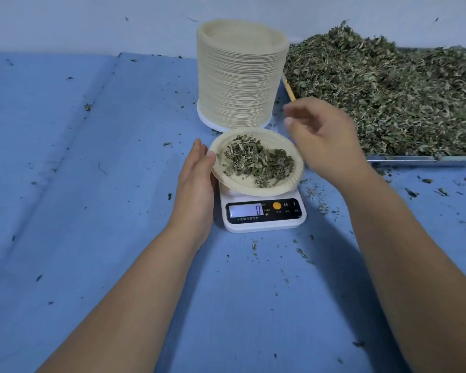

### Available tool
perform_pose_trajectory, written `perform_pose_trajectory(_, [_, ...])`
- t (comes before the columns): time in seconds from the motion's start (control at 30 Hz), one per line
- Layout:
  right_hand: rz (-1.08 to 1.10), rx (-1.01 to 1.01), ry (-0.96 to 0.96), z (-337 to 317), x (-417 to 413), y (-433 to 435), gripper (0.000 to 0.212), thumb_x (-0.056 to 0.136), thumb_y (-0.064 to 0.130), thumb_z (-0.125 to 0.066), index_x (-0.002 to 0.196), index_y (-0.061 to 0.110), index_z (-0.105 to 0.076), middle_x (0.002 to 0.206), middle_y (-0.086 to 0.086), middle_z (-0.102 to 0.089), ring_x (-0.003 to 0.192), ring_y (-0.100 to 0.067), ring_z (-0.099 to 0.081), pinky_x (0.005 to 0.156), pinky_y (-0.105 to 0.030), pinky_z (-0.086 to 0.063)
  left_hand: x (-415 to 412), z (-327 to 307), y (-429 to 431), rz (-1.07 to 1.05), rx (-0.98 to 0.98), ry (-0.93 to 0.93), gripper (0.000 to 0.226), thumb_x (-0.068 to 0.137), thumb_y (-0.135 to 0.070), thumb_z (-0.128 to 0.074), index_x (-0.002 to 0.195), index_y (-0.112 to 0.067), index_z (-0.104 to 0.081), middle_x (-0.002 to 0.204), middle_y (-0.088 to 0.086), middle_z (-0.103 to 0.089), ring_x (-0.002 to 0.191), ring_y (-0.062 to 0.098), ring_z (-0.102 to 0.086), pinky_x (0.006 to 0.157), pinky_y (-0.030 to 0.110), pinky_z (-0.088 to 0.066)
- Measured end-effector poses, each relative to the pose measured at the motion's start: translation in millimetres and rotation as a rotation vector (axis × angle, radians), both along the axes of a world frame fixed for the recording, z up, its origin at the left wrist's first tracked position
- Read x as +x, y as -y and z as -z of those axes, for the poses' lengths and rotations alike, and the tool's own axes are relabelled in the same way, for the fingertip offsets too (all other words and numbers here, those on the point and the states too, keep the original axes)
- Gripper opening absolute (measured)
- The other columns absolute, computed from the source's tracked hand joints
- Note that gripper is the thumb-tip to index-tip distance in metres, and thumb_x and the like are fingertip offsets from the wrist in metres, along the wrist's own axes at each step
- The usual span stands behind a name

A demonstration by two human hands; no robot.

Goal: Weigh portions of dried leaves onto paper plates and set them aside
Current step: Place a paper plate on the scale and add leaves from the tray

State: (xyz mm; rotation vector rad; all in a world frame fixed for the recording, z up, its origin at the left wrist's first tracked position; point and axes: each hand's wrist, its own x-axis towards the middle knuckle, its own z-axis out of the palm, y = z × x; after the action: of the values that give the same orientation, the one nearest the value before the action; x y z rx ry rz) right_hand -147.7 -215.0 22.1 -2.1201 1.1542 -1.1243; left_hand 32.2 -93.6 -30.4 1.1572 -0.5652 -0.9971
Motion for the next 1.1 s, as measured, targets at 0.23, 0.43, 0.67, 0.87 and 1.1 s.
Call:
perform_pose_trajectory(0.23, [0.279, -0.232, -0.081, 26.6, -35.8, 15.8, 0.024, 0.095, 0.031, -0.05, 0.107, 0.021, -0.069, 0.086, 0.009, -0.063, 0.077, -0.009, -0.056, 0.071, -0.025, -0.042, 0.2, -0.2, 0.4, -0.028, -0.011, -0.011, 0.067, 0.1, -0.027, -0.055, 0.161, -0.019, -0.027, 0.163, -0.003, -0.036, 0.141, 0.008, -0.045, 0.12, 0.035, -0.036])
perform_pose_trajectory(0.43, [0.295, -0.221, -0.245, 33.9, -42.2, 19.8, 0.031, 0.098, 0.025, -0.051, 0.12, 0.009, -0.066, 0.105, -0.01, -0.07, 0.092, -0.027, -0.062, 0.075, -0.029, -0.042, 0.2, 1.0, 0.7, -0.022, -0.013, -0.032, 0.057, 0.107, -0.021, -0.049, 0.16, -0.015, -0.028, 0.157, 0.0, -0.046, 0.136, 0.01, -0.052, 0.118, 0.036, -0.04])
perform_pose_trajectory(0.67, [0.378, -0.266, -0.368, 30.3, -40.4, 16.7, 0.036, 0.095, 0.027, -0.05, 0.122, 0.01, -0.067, 0.103, -0.011, -0.071, 0.108, -0.035, -0.057, 0.089, -0.044, -0.047, -0.8, 2.1, 1.1, -0.027, -0.011, -0.013, 0.057, 0.106, -0.022, -0.049, 0.159, -0.015, -0.03, 0.158, 0.0, -0.044, 0.136, 0.009, -0.052, 0.117, 0.034, -0.04])
perform_pose_trajectory(0.87, [0.457, -0.218, -0.526, 33.8, -42.2, 16.7, 0.037, 0.099, 0.035, -0.044, 0.121, 0.013, -0.064, 0.107, -0.01, -0.069, 0.11, -0.039, -0.055, 0.097, -0.052, -0.04, -2.0, 1.8, 2.4, -0.037, -0.005, -0.012, 0.059, 0.102, -0.022, -0.052, 0.158, -0.016, -0.034, 0.155, 0.001, -0.048, 0.137, 0.012, -0.051, 0.119, 0.038, -0.038])
perform_pose_trajectory(1.1, [0.39, -0.138, -0.518, 37.8, -43.6, 19.2, 0.029, 0.097, 0.022, -0.045, 0.11, 0.016, -0.07, 0.102, -0.01, -0.068, 0.105, -0.037, -0.053, 0.098, -0.049, -0.035, -1.9, 2.6, 0.9, -0.052, -0.019, -0.09, 0.052, 0.106, -0.02, -0.048, 0.156, -0.015, -0.035, 0.153, 0.004, -0.051, 0.135, 0.015, -0.055, 0.116, 0.038, -0.043])
